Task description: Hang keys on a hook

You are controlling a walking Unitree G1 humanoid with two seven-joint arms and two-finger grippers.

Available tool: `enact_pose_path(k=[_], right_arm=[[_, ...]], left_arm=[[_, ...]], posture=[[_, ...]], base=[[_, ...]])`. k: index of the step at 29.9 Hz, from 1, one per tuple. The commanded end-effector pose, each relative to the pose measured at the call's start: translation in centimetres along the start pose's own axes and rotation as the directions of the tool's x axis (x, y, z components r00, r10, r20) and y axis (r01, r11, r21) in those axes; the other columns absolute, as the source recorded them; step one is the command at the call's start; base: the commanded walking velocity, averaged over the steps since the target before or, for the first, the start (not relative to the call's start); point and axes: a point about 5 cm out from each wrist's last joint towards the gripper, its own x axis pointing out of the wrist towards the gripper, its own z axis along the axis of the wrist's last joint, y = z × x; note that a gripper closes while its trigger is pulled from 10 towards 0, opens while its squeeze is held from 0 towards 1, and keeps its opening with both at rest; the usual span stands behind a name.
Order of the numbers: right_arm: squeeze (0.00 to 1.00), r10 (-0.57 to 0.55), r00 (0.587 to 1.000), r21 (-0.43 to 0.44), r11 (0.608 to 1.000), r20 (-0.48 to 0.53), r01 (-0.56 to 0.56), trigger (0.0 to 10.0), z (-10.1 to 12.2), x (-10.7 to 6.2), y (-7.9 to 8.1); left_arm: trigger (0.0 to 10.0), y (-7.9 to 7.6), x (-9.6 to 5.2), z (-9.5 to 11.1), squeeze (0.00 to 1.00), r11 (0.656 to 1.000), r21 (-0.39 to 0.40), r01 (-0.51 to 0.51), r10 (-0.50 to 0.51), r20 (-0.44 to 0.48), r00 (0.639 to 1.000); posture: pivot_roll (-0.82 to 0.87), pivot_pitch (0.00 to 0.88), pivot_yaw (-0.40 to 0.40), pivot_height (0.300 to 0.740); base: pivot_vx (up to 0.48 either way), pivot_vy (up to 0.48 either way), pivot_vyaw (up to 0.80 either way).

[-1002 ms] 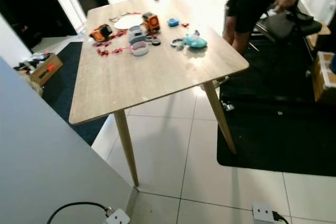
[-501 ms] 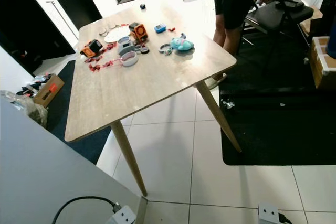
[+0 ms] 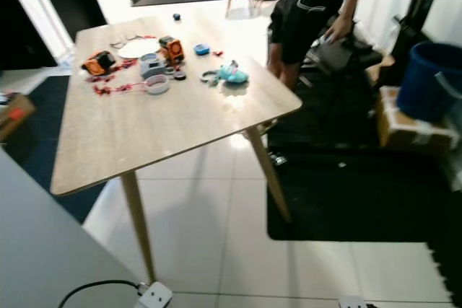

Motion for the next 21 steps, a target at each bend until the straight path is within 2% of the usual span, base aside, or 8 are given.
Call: enact_pose_path(k=[1, 3, 5, 9, 11, 14, 18, 21], right_arm=[[0.0, -0.001, 1.0, -0.019, 1.0, 0.019, 0.001, 10.0, 0.8, 0.0, -0.1], [0.0, 0.006, 0.999, -0.075, 0.997, 0.039, -0.003, 10.0, 2.2, 0.1, 0.0], [0.0, 0.009, 0.999, -0.094, 0.996, 0.035, -0.006, 10.0, 2.3, 0.1, 0.2], [0.0, 0.017, 1.0, -0.137, 0.99, 0.017, -0.015, 10.0, 2.1, 0.2, 0.5], [0.0, 0.016, 1.0, -0.141, 0.99, 0.018, -0.014, 10.0, 2.2, 0.2, 0.5], [0.0, 0.012, 1.0, -0.138, 0.99, 0.025, -0.009, 10.0, 2.3, 0.2, 0.5], [0.0, 0.001, 1.0, -0.123, 0.992, 0.029, 0.002, 10.0, 2.4, 0.2, 0.4], [0.0, -0.017, 1.0, -0.084, 0.996, 0.009, 0.018, 10.0, 1.9, 0.1, 0.0]], left_arm=[[10.0, -0.4, 0.0, -0.8, 0.0, 0.999, -0.036, 0.0, -0.001, -0.024, 1.0], [10.0, -0.8, 0.1, -0.9, 0.0, 0.997, -0.078, -0.006, 0.005, -0.022, 1.0], [10.0, -0.8, 0.1, -0.7, 0.0, 0.996, -0.086, -0.009, 0.008, -0.014, 1.0], [10.0, -0.7, 0.2, 0.5, 0.0, 0.986, -0.165, -0.023, 0.03, 0.037, 0.999], [10.0, -0.7, 0.3, 0.9, 0.0, 0.979, -0.201, -0.02, 0.032, 0.055, 0.998], [10.0, -0.7, 0.3, 1.1, 0.0, 0.978, -0.21, -0.016, 0.031, 0.068, 0.997], [10.0, -0.9, 0.3, 0.8, 0.0, 0.972, -0.236, 0.004, 0.008, 0.05, 0.999], [10.0, -0.9, 0.3, 0.6, 0.0, 0.973, -0.229, 0.015, -0.005, 0.044, 0.999]], posture=[[-0.07, 0.028, -0.057, 0.74], [-0.04, 0.008, -0.12, 0.74], [-0.03, 0.007, -0.128, 0.74], [0.0, 0.0, -0.154, 0.74], [0.0, 0.0, -0.151, 0.74], [0.0, 0.0, -0.151, 0.74], [-0.02, 0.0, -0.112, 0.74], [-0.03, 0.003, -0.107, 0.74]], base=[[0.0, 0.0, 0.0], [0.0, 0.0, 0.0], [0.0, 0.0, 0.0], [0.0, 0.0, 0.0], [0.0, 0.0, 0.0], [0.0, 0.0, 0.0], [0.0, 0.0, 0.0], [0.0, -0.354, 0.0]])
